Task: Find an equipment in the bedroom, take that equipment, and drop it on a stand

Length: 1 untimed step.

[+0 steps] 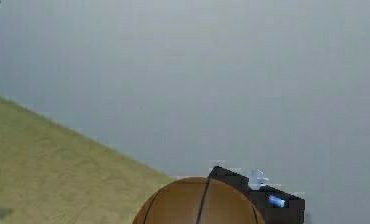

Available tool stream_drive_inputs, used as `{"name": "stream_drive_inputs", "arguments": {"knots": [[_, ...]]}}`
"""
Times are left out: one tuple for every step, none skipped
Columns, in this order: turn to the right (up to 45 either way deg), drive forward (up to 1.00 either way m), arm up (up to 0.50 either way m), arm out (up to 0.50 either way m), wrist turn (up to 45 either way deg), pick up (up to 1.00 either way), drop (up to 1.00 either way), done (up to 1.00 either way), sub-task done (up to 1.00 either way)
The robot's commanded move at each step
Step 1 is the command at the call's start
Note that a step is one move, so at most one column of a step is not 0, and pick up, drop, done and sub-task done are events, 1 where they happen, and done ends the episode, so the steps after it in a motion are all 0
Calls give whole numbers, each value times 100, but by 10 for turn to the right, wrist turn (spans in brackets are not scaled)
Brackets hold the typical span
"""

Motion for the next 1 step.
{"name": "stream_drive_inputs", "arguments": {"knots": [[0, 25, 0, 0, 0, 0, 0, 0, 0]]}}
